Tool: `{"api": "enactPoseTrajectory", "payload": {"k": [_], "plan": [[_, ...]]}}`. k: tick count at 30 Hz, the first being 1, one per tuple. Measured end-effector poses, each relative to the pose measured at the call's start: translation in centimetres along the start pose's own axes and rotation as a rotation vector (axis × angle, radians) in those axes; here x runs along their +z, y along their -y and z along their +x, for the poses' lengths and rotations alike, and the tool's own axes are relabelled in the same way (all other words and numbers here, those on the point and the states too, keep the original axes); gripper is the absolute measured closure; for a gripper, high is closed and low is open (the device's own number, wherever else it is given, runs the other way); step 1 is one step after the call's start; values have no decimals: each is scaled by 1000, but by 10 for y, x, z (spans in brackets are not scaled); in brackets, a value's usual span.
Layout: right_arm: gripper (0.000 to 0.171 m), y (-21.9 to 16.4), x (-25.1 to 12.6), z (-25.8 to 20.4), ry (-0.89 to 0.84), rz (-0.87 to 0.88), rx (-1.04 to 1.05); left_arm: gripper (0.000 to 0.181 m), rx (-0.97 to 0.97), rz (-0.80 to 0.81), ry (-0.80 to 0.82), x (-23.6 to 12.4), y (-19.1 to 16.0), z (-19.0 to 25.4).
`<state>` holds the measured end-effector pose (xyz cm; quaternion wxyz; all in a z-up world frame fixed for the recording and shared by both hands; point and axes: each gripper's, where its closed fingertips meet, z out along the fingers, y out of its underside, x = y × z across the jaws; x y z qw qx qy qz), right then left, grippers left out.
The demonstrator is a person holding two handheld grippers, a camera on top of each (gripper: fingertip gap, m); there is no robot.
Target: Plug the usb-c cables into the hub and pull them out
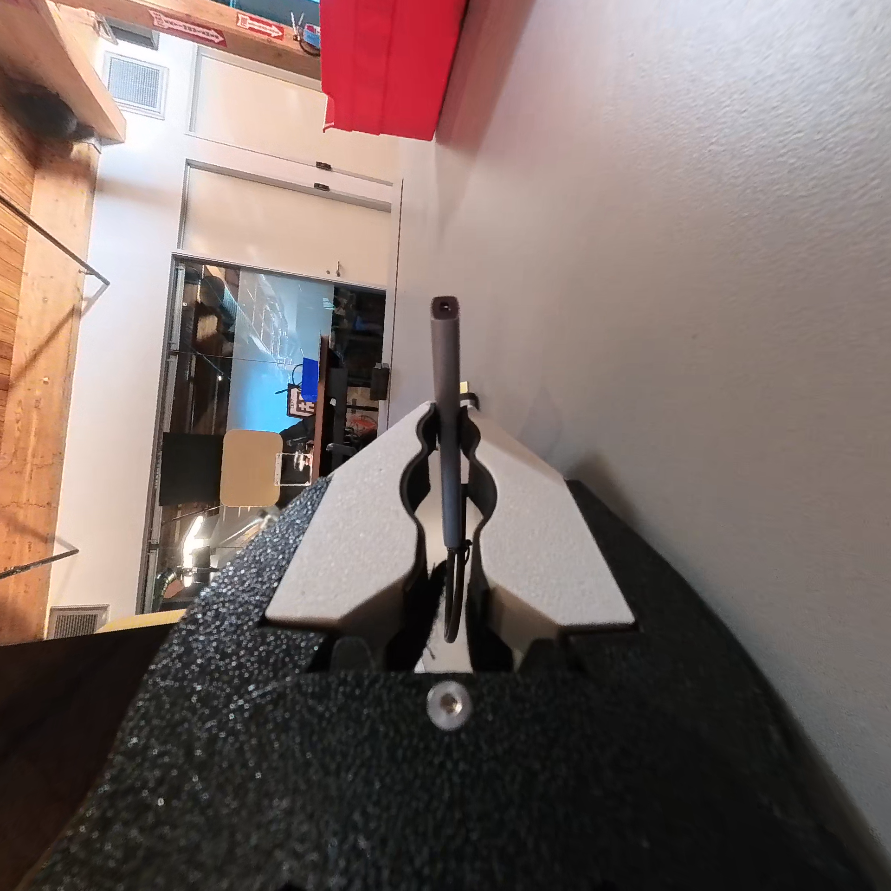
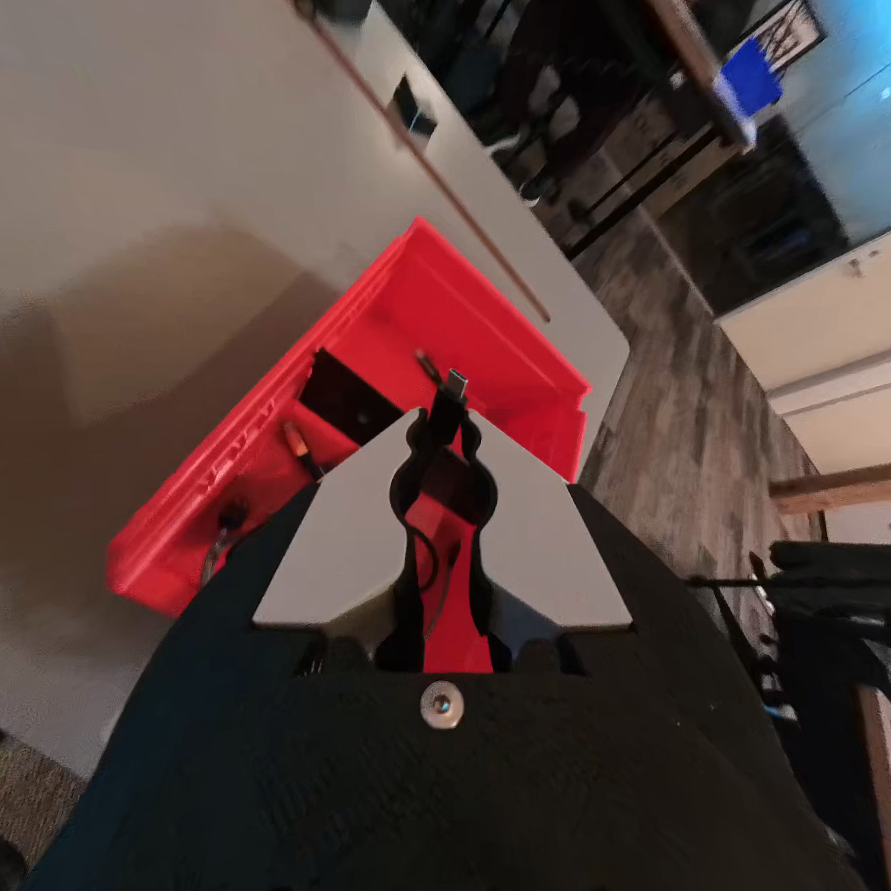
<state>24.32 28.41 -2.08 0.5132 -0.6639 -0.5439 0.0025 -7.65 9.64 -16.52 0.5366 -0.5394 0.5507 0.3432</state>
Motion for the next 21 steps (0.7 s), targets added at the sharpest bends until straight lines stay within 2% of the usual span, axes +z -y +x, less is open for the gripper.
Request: {"api": "enactPoseTrajectory", "payload": {"k": [6, 11, 17, 21], "plan": [[158, -28, 3, -9, 64, -142, 20, 173, 27, 2, 10, -1, 1, -1], [155, -71, 5, -6, 76, -308, 61, 173, 27, 1, 3, -1, 1, 0], [131, -121, 11, -1, 89, -459, 157, 173, 30, -1, -1, -1, 0, 1], [124, -123, -3, 15, 0, -476, 159, 173, 26, -4, -3, -1, 0, 1]]}}
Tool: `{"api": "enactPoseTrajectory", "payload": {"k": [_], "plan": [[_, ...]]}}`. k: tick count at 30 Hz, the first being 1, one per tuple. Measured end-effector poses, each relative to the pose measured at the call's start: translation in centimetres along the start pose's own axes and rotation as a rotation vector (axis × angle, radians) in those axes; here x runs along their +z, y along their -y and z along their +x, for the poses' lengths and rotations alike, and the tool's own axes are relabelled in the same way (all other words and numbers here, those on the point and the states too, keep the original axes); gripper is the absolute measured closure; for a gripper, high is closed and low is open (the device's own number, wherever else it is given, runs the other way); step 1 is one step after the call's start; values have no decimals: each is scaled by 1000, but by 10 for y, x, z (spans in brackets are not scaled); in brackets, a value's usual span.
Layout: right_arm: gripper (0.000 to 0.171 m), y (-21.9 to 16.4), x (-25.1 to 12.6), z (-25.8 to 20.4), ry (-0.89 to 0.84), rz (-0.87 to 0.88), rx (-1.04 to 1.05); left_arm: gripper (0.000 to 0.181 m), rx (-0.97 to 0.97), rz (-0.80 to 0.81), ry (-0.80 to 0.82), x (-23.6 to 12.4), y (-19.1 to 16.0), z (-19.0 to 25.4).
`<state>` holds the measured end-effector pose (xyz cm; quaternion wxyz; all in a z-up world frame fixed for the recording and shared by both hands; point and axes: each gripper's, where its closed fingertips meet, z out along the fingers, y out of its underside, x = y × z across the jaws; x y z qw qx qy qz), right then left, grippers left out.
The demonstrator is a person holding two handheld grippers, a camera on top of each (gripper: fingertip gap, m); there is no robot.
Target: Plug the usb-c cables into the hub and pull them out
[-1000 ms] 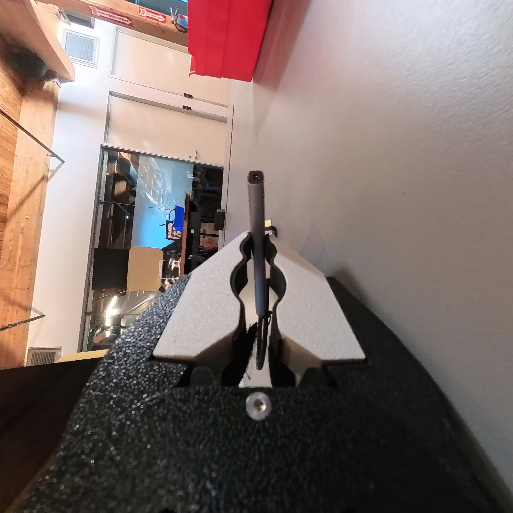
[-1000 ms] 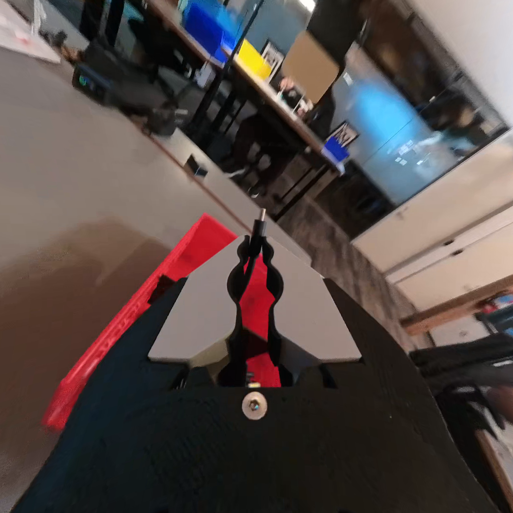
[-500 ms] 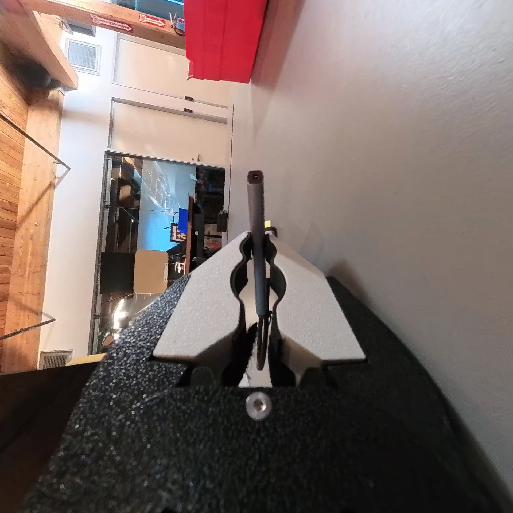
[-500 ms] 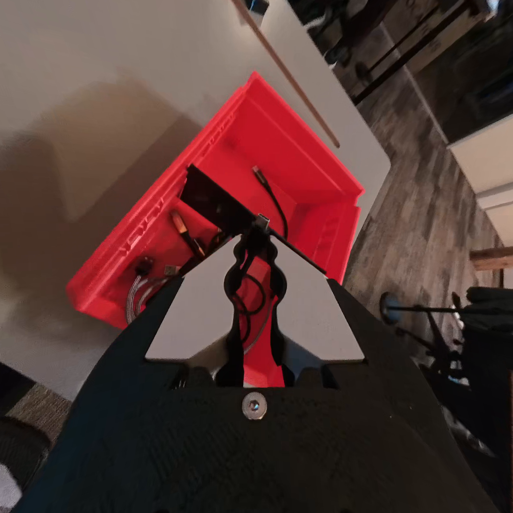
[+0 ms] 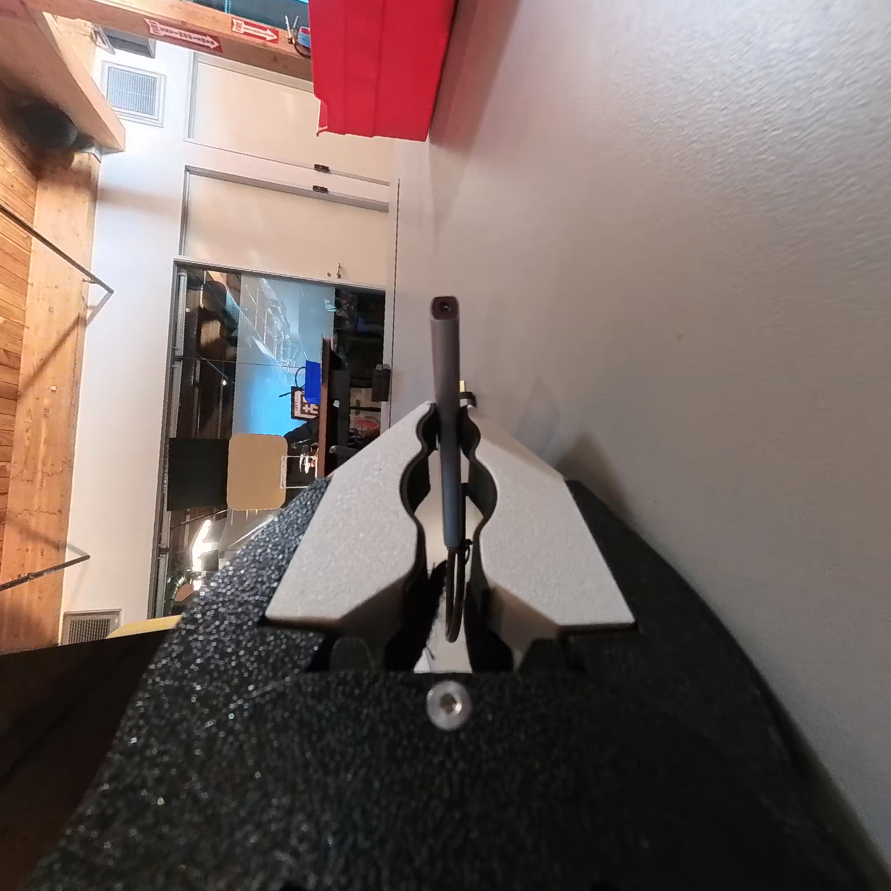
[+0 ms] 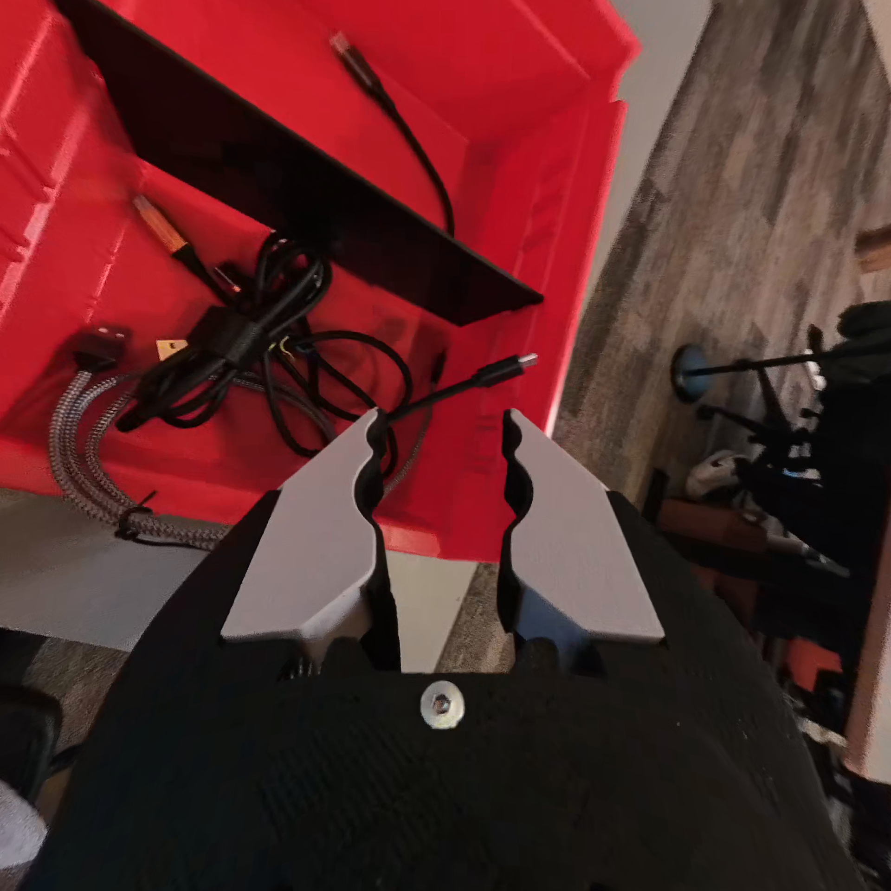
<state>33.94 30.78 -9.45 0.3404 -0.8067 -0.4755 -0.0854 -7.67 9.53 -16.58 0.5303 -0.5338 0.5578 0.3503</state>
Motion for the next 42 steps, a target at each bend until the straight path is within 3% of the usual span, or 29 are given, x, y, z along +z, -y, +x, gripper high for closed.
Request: {"api": "enactPoseTrajectory", "payload": {"k": [4, 8, 11, 14, 17, 21, 29, 33, 38, 42], "plan": [[120, 11, -37, 24, -197, 37, -39, 173, -2, 1, -2, 0, 0, 0], [129, 92, -75, -11, -238, 366, -225, 174, 0, 3, -2, 1, 1, 0], [132, 159, -97, -81, -191, 627, -450, 174, -2, 3, -2, 1, 1, 0], [140, 212, -112, -192, -59, 942, -670, 174, -14, 5, -2, 1, 2, -1], [135, 218, -92, -310, 154, 1050, -859, 174, -30, 11, -4, 0, 2, -2], [133, 201, -62, -390, 168, 1102, -1045, 174, -51, 42, -15, -1, 8, -2], [145, 198, -51, -416, 21, 1162, -1153, 174, -59, 119, -35, -3, 29, 0], [164, 201, -50, -412, -64, 1173, -1169, 174, -10, 120, -38, -3, 32, 4], [164, 202, -46, -408, -51, 1150, -1151, 174, -29, 151, -48, -4, 36, 4], [164, 208, -51, -399, -36, 1148, -1113, 173, -29, 143, 45, -4, 33, -8]]}}
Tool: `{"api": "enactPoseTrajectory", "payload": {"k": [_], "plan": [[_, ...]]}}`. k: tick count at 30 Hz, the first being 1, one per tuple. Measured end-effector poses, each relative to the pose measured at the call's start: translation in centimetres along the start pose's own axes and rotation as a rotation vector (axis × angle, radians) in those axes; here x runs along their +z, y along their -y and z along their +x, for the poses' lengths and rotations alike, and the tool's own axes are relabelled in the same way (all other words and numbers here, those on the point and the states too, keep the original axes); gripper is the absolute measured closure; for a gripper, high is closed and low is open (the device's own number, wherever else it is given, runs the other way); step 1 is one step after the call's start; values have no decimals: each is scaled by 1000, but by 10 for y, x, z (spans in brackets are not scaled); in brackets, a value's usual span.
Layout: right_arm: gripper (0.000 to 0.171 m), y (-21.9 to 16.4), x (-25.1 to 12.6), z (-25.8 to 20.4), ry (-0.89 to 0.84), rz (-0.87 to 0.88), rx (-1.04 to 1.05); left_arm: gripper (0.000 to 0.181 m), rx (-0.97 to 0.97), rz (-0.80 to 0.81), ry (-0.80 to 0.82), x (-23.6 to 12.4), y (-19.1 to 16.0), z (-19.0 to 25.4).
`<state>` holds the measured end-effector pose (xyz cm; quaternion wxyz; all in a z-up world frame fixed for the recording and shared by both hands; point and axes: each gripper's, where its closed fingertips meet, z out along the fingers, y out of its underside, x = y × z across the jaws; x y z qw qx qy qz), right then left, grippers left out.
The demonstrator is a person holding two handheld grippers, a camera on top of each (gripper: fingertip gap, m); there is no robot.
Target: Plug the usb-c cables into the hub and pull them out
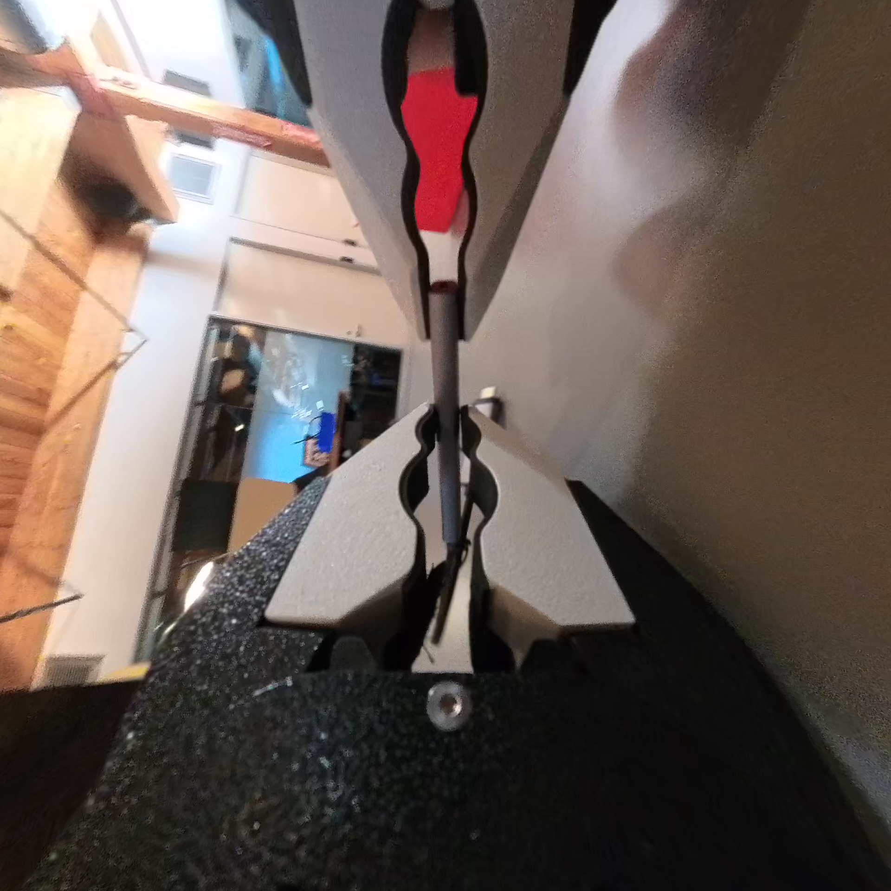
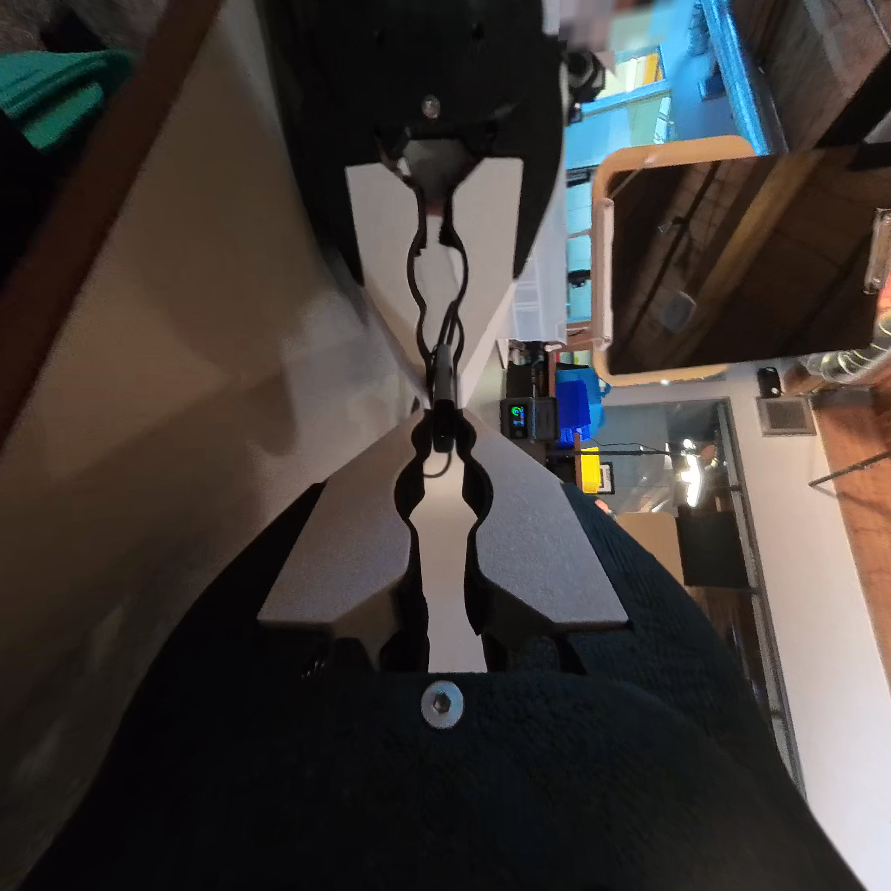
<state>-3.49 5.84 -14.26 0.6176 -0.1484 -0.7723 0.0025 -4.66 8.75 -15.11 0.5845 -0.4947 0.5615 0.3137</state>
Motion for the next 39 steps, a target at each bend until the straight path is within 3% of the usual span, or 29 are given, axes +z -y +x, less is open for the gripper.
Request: {"api": "enactPoseTrajectory", "payload": {"k": [4, 8, 12, 17, 21, 27, 33, 39], "plan": [[164, -18, -11, 35, -90, -39, 69, 143, -16, -22, 102, -2, -4, -18], [165, -53, -43, 101, -279, -119, 192, 147, -74, -20, 123, -4, -8, -24], [165, -90, -99, 170, -462, -149, 422, 156, -49, -29, 103, -3, -9, -20], [165, -153, -169, 212, -614, -223, 698, 160, -45, -29, 92, -2, -9, -17], [165, -212, -201, 203, -626, -384, 845, 161, -41, -32, 90, -2, -9, -17], [164, -265, -206, 160, -498, -518, 1074, 160, -41, -39, 93, -2, -11, -17], [164, -285, -191, 122, -340, -579, 1174, 162, -29, -42, 79, -2, -11, -14], [164, -285, -175, 110, -233, -418, 1418, 163, -31, -44, 79, -2, -12, -15]]}}
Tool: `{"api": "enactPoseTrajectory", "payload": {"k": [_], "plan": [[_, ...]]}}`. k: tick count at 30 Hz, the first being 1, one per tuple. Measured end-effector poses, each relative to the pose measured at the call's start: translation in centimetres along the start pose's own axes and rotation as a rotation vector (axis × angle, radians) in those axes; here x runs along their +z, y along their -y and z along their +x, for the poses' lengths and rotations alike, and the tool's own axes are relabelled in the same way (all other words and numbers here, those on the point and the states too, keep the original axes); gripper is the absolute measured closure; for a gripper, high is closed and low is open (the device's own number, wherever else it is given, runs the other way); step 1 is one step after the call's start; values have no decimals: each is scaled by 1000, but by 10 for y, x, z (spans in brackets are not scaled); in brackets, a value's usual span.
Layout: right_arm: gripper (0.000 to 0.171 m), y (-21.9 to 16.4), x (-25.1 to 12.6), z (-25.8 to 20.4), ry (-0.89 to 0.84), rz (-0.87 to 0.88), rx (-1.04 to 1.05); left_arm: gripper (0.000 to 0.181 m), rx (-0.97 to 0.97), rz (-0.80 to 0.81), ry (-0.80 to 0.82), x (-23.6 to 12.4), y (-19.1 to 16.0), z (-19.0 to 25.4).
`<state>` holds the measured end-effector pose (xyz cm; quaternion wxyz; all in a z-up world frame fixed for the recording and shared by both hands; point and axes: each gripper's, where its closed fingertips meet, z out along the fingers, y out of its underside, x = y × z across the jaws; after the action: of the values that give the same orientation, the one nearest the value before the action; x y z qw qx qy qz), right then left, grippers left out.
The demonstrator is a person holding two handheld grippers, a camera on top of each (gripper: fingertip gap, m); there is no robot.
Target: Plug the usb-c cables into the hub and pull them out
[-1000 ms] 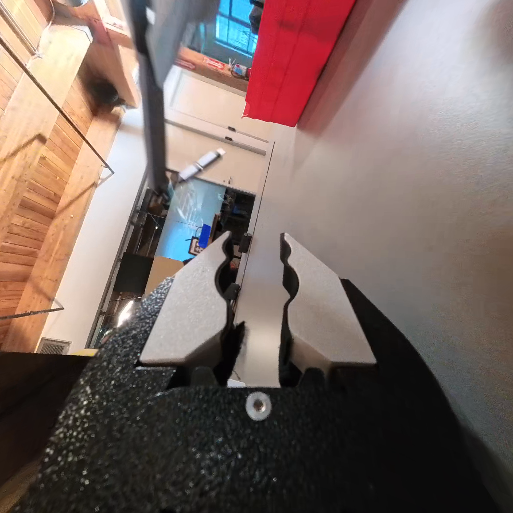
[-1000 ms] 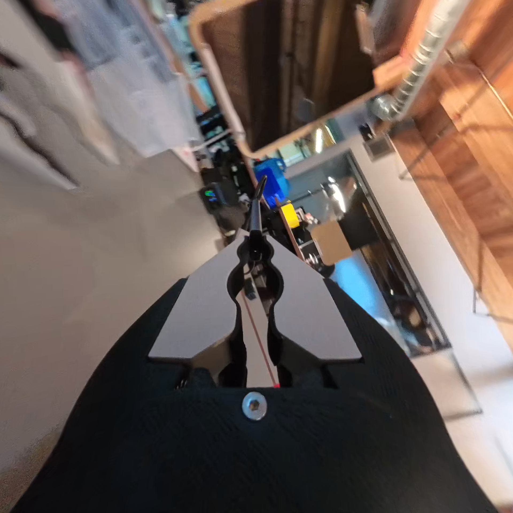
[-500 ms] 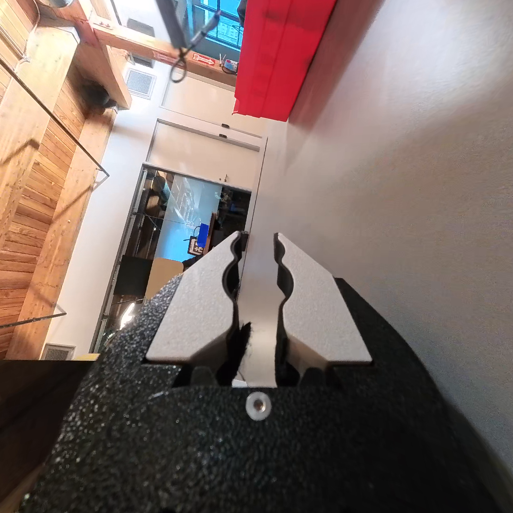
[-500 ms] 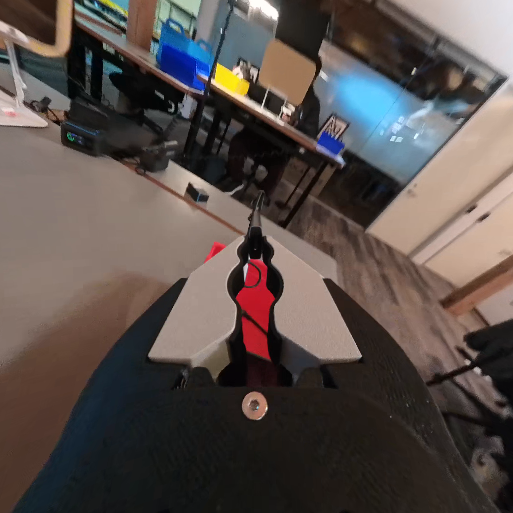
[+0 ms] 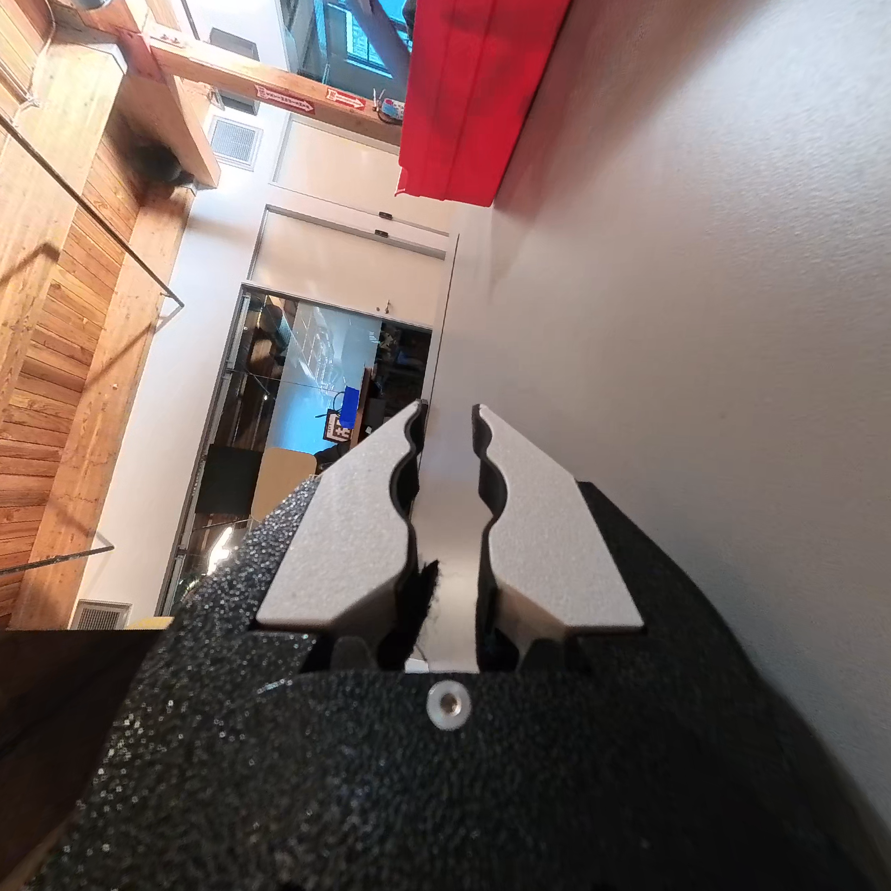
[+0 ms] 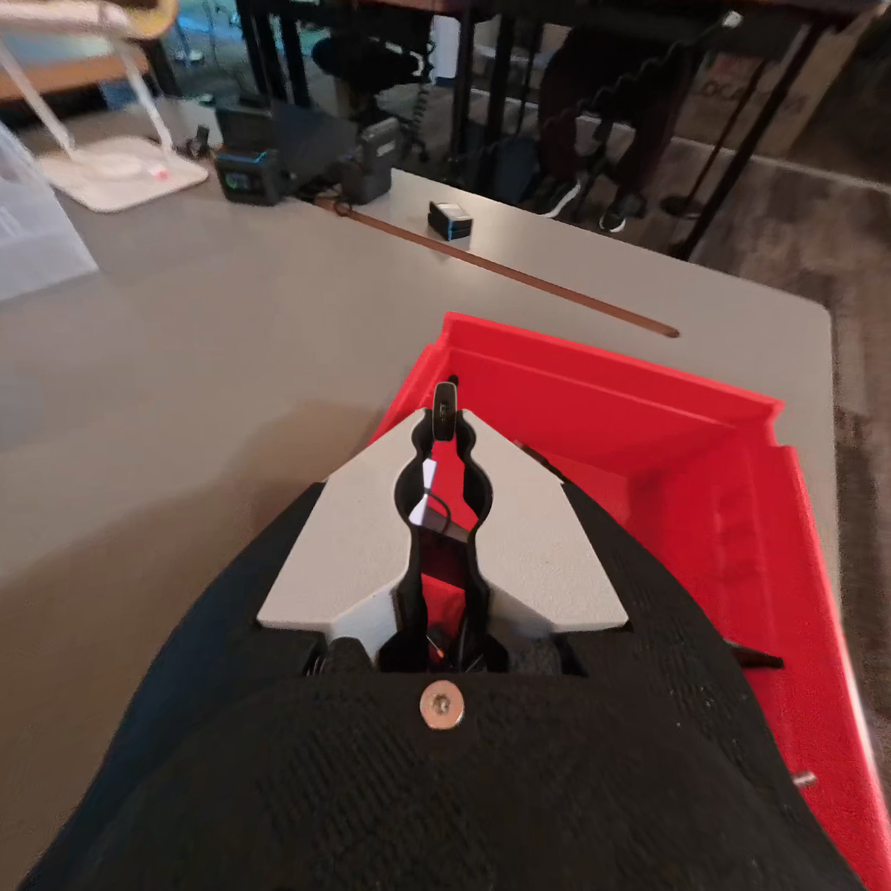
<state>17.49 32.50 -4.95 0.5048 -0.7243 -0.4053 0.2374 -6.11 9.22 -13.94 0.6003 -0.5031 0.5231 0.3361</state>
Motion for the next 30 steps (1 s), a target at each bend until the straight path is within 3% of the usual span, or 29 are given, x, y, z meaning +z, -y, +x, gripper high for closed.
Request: {"api": "enactPoseTrajectory", "payload": {"k": [4, 8, 10, 15, 17, 21, 27, 30], "plan": [[160, -9, 2, 41, -170, 4, 129, 163, -1, -3, 1, 0, -1, 0], [137, -10, -12, 75, -367, 35, 119, 163, -3, -5, -2, 1, -1, 0], [134, -8, -21, 82, -410, 43, 109, 163, -3, -6, -4, 1, -2, 0], [130, 14, -67, 95, -523, 66, 22, 163, -9, -10, 0, 0, -3, -1], [116, 15, -90, 101, -556, 35, 9, 163, -43, -10, 21, 0, -4, -6], [103, -14, -122, 112, -544, -110, 71, 159, -342, 10, 111, -3, -5, -37], [102, -82, -137, 129, -459, -277, 243, 131, -800, 79, 142, -13, 29, -107], [105, -113, -135, 131, -420, -365, 277, 108, -877, -112, 237, -32, 12, -139]]}}
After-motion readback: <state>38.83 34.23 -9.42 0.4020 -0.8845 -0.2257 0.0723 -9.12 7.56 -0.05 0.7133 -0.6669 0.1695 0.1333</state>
